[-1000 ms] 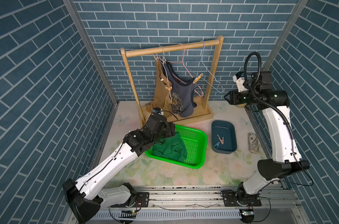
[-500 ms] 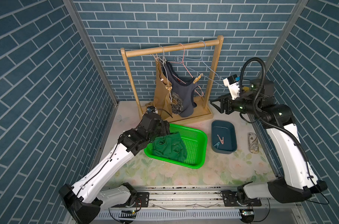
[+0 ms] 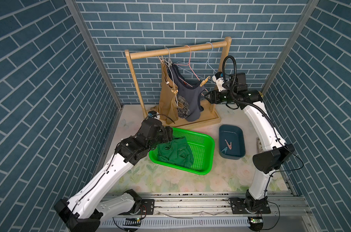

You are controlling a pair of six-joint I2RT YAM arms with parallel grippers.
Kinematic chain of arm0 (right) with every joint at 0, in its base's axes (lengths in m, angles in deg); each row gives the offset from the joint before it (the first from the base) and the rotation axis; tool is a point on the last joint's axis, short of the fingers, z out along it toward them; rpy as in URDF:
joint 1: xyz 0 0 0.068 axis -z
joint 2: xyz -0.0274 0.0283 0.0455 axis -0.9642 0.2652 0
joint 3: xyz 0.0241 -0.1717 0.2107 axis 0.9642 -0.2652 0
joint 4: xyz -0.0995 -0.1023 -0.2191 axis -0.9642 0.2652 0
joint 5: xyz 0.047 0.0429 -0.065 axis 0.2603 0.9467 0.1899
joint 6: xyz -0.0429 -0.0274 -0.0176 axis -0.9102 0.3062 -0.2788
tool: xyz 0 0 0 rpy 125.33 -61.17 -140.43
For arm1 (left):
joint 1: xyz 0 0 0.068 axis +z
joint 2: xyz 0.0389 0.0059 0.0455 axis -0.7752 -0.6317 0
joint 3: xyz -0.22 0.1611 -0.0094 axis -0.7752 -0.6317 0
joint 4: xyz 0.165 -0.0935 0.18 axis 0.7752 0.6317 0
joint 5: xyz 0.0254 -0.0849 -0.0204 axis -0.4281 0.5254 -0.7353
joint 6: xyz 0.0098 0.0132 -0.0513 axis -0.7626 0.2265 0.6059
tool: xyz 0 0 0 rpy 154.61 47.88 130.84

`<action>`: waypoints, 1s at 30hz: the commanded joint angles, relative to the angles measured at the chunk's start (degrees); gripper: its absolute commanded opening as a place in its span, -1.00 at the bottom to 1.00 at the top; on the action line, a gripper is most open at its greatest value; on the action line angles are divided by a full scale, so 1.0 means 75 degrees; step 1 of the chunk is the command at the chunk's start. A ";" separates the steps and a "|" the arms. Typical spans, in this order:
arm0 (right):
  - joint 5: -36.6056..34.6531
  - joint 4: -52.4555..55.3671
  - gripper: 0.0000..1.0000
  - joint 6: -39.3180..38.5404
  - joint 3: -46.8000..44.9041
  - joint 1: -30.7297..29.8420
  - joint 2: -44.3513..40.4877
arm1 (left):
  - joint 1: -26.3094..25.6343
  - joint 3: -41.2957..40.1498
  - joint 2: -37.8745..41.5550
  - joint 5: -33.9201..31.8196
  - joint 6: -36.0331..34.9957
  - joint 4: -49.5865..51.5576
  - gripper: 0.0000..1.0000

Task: Remove the clothespins securing tank tops to the hanger
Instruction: Pick up the hanger from the clothesline.

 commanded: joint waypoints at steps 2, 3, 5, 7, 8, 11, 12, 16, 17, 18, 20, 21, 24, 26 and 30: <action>0.0018 -0.0139 0.29 -0.0178 0.0672 0.0015 0.0352 | 0.0072 -0.0105 0.0063 -0.0051 -0.0111 0.0156 0.48; 0.0095 -0.0134 0.27 -0.0143 0.0777 0.0009 0.0446 | 0.0075 -0.0104 0.0058 -0.0041 -0.0104 0.0135 0.48; 0.0254 -0.0164 0.24 -0.0062 0.0938 0.0017 0.0610 | 0.0064 -0.0110 0.0037 -0.0003 -0.0101 0.0106 0.48; 0.0395 -0.0201 0.21 0.0028 0.1098 0.0010 0.0775 | 0.0073 -0.0128 0.0027 0.0012 -0.0102 0.0076 0.48; 0.0468 -0.0198 0.18 0.0064 0.1188 0.0010 0.0870 | 0.0074 -0.0128 0.0028 0.0010 -0.0079 0.0064 0.48; 0.0613 -0.0200 0.07 0.0170 0.1375 0.0012 0.1115 | 0.0075 -0.0171 0.0055 0.0002 -0.0080 0.0070 0.48; 0.0651 -0.0193 0.03 0.0197 0.1411 0.0007 0.1176 | 0.0072 -0.0185 0.0068 -0.0010 -0.0078 0.0070 0.47; 0.0789 -0.0220 -0.31 0.0278 0.1431 0.0011 0.1307 | 0.0088 -0.0210 0.0149 -0.0036 -0.0099 0.0106 0.47; 0.0807 -0.0233 -0.45 0.0294 0.1405 0.0006 0.1303 | 0.0105 -0.0230 0.0163 -0.0048 -0.0108 0.0108 0.47; 0.0817 -0.0262 -0.59 0.0312 0.1375 0.0004 0.1287 | 0.0116 -0.0234 0.0181 -0.0060 -0.0109 0.0108 0.47; 0.0823 -0.0363 -0.93 0.0366 0.1250 -0.0005 0.1194 | 0.0134 -0.0256 0.0208 -0.0074 -0.0114 0.0113 0.46; 0.0803 -0.0410 -1.00 0.0404 0.1199 0.0005 0.1137 | 0.0153 -0.0256 0.0193 -0.0081 -0.0128 0.0108 0.46; 0.0773 -0.0437 -1.00 0.0423 0.1052 0.0005 0.0939 | 0.0169 -0.0303 0.0201 -0.0083 -0.0128 0.0100 0.45; 0.0762 -0.0440 -1.00 0.0394 0.0895 0.0005 0.0732 | 0.0181 -0.0335 0.0201 -0.0081 -0.0134 0.0074 0.44; 0.0668 -0.0437 -1.00 0.0353 0.0579 0.0005 0.0302 | 0.0189 -0.0343 0.0244 -0.0093 -0.0139 0.0043 0.44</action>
